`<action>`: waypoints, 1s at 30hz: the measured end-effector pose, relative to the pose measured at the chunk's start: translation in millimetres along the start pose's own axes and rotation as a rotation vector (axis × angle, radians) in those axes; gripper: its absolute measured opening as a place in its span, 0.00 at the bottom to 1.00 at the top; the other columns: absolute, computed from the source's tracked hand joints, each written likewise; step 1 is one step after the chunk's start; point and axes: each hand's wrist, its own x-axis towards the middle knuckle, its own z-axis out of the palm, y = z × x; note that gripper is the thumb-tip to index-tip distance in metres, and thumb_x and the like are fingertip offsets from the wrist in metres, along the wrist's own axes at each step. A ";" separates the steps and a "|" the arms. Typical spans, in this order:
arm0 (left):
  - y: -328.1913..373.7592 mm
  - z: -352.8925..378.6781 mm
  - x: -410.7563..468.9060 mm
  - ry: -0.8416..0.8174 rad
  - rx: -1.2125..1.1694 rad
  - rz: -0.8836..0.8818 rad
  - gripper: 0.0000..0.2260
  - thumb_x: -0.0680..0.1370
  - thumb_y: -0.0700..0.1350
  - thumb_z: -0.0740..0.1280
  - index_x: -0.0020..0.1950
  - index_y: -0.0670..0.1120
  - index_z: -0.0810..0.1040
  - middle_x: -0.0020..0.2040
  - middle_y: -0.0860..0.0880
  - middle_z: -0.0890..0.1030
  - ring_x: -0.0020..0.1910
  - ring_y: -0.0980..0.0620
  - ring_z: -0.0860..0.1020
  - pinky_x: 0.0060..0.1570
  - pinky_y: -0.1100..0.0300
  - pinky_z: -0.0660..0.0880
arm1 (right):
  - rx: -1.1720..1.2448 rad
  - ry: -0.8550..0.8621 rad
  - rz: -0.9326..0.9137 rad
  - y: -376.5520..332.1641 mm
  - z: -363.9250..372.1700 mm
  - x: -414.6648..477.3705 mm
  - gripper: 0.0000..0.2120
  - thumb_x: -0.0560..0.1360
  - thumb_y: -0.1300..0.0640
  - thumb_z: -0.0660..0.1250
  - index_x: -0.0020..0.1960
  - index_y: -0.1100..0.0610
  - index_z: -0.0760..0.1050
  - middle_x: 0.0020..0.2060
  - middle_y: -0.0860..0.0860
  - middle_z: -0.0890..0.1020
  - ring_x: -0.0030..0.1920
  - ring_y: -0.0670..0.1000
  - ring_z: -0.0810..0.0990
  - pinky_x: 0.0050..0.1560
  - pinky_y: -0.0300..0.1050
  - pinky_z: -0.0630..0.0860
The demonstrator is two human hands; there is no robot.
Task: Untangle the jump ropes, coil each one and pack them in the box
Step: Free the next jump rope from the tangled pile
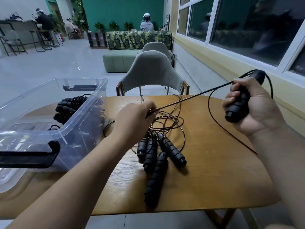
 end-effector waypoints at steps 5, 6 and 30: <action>-2.7 3.3 2.7 0.009 0.020 -0.031 0.09 0.86 0.54 0.64 0.52 0.51 0.78 0.36 0.49 0.80 0.37 0.42 0.77 0.38 0.47 0.77 | 0.009 0.064 0.001 1.8 -1.3 -3.1 0.10 0.81 0.57 0.70 0.42 0.51 0.73 0.36 0.43 0.78 0.31 0.40 0.74 0.33 0.33 0.72; -0.9 4.6 3.0 -0.003 0.039 -0.036 0.10 0.87 0.54 0.62 0.54 0.51 0.78 0.36 0.48 0.80 0.37 0.41 0.78 0.38 0.47 0.77 | -0.006 0.063 0.015 7.0 0.3 -4.7 0.09 0.80 0.55 0.72 0.43 0.51 0.74 0.36 0.43 0.79 0.31 0.41 0.74 0.33 0.33 0.72; 27.5 11.0 -11.0 -0.103 -0.060 0.062 0.14 0.86 0.55 0.59 0.51 0.48 0.77 0.34 0.51 0.82 0.35 0.46 0.80 0.37 0.47 0.77 | -0.211 -0.175 0.110 64.0 44.2 -38.0 0.04 0.79 0.60 0.73 0.51 0.59 0.79 0.37 0.52 0.81 0.31 0.46 0.75 0.32 0.37 0.74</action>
